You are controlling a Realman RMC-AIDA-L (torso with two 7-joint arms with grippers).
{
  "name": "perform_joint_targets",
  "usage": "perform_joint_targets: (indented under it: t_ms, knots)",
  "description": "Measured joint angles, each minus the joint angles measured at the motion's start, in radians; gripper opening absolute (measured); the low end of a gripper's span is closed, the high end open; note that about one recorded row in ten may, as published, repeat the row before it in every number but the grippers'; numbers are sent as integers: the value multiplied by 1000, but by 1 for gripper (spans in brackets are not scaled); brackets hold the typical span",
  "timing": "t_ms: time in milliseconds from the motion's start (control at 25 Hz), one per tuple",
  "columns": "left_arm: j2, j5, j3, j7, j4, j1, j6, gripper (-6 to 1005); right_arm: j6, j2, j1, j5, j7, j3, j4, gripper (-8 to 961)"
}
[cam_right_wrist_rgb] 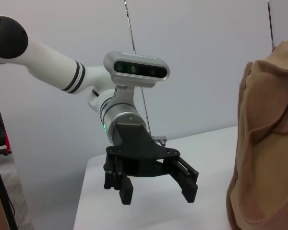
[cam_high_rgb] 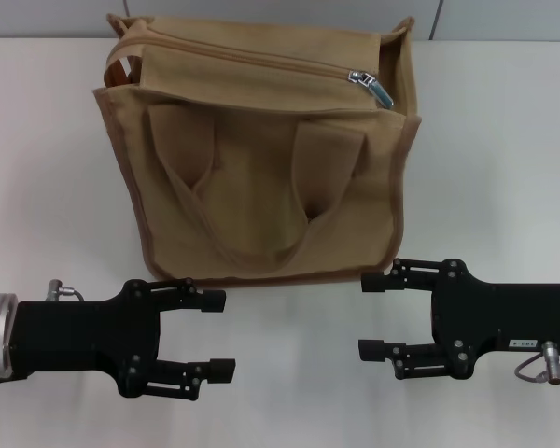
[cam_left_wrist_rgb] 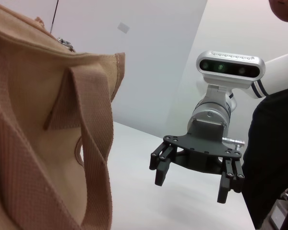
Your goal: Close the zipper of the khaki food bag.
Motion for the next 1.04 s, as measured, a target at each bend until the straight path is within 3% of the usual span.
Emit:
perform_joint_targets:
  t_ms: [1040]
  knots:
    - [2,0,0,0,0,3,2,846,0,0,0,0,7,0,0,759]
